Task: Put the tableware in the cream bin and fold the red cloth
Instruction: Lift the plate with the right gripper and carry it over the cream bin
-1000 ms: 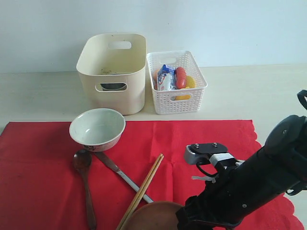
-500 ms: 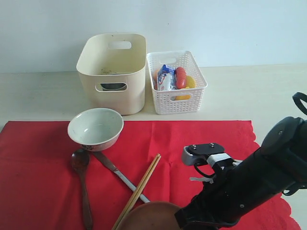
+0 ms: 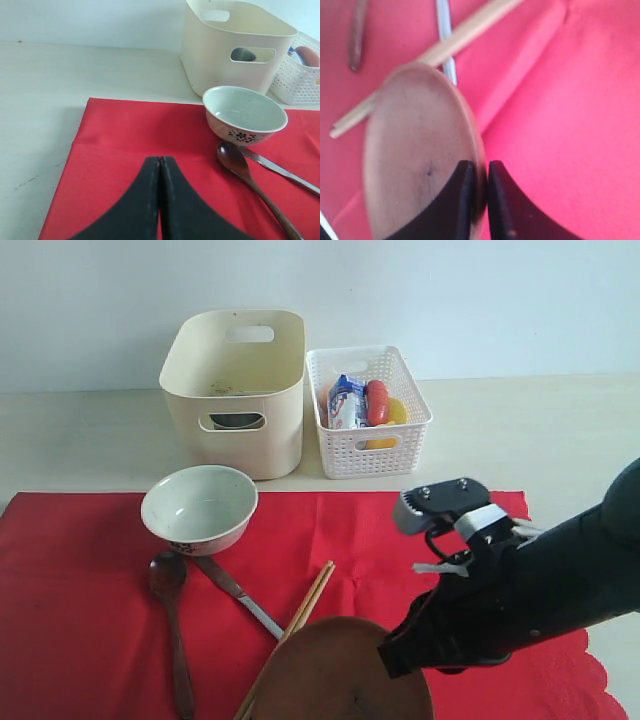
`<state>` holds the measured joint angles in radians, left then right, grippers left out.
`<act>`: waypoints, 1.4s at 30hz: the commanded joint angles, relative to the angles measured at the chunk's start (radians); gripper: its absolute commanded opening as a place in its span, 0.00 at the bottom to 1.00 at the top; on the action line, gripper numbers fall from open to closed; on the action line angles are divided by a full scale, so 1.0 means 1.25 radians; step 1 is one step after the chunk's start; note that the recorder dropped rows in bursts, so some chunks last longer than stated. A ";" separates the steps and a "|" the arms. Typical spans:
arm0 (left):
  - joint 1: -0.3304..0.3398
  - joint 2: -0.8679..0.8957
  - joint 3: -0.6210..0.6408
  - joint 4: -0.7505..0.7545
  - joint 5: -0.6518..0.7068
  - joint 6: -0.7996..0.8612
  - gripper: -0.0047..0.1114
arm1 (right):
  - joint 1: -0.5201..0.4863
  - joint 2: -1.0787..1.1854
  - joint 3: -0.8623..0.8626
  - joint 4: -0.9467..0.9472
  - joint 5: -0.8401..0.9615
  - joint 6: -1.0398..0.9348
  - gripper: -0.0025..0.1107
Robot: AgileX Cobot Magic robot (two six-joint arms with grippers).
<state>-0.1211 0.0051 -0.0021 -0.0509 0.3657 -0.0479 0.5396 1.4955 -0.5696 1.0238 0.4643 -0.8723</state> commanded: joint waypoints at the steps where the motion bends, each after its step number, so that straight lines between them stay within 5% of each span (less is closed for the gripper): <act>1: 0.003 -0.004 0.002 -0.002 -0.007 -0.005 0.04 | -0.003 -0.105 0.003 -0.005 0.003 0.005 0.02; 17: 0.003 -0.004 0.002 -0.002 -0.007 -0.005 0.04 | -0.003 -0.149 -0.252 -0.194 0.043 0.202 0.02; 28: 0.003 -0.004 0.002 -0.002 -0.007 -0.005 0.04 | -0.009 0.080 -0.576 -0.225 0.043 0.260 0.02; 42: 0.003 -0.004 0.002 -0.002 -0.007 -0.005 0.04 | -0.130 0.451 -1.020 -0.218 0.043 0.375 0.02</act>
<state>-0.1211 0.0051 -0.0021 -0.0509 0.3657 -0.0479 0.4012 1.9938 -1.7461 0.7393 0.5308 -0.4340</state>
